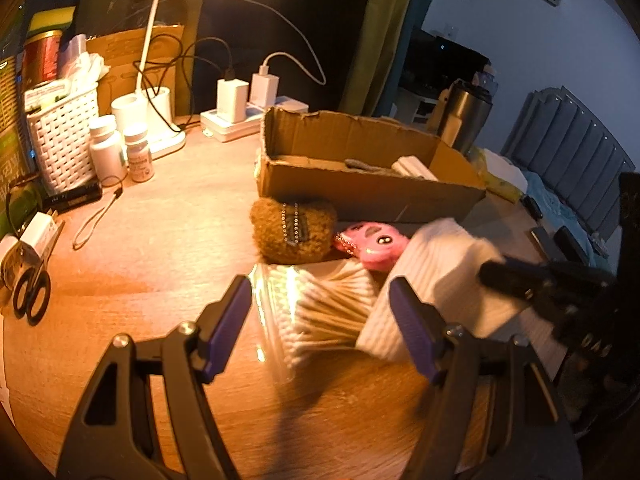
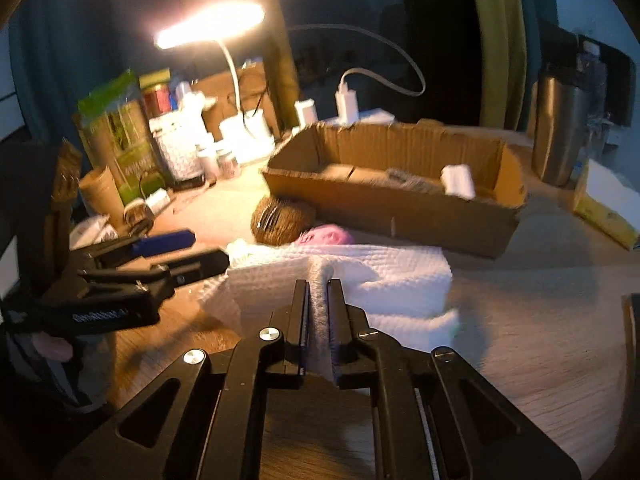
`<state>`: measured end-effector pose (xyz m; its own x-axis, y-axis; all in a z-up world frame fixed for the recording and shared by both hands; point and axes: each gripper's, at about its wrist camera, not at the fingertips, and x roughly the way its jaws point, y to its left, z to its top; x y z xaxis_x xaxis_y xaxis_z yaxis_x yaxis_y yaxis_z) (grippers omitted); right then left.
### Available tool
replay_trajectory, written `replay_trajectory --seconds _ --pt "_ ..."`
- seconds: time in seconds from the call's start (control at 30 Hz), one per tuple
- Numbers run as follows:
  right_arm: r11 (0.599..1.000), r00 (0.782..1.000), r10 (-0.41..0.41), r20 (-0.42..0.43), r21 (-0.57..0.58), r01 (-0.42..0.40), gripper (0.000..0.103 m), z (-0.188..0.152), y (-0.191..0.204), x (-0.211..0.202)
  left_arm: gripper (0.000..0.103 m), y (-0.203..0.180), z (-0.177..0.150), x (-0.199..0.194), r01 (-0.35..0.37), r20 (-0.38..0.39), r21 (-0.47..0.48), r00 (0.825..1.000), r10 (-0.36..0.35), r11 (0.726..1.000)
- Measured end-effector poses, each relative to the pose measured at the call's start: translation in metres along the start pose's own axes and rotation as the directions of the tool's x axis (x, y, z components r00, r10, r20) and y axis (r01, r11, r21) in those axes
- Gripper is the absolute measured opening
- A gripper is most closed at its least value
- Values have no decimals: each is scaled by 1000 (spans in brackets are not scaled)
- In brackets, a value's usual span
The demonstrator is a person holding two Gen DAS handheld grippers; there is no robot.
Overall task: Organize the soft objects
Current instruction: 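Grasp the white cloth with the right tool while the left tool grasps the pink plush keychain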
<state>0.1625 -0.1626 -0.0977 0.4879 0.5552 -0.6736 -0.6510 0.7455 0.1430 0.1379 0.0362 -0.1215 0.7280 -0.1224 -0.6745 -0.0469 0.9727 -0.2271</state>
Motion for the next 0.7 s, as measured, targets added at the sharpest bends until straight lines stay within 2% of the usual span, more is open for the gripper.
replay_trajectory --seconds 0.33,0.7 --pt "997 997 -45 64 66 41 10 8 -40 -21 72 -18 7 12 -11 -19 35 1000 12 999" --pt "977 995 -105 -2 185 103 10 -1 -102 -3 72 -41 21 37 -11 -44 76 999 15 997"
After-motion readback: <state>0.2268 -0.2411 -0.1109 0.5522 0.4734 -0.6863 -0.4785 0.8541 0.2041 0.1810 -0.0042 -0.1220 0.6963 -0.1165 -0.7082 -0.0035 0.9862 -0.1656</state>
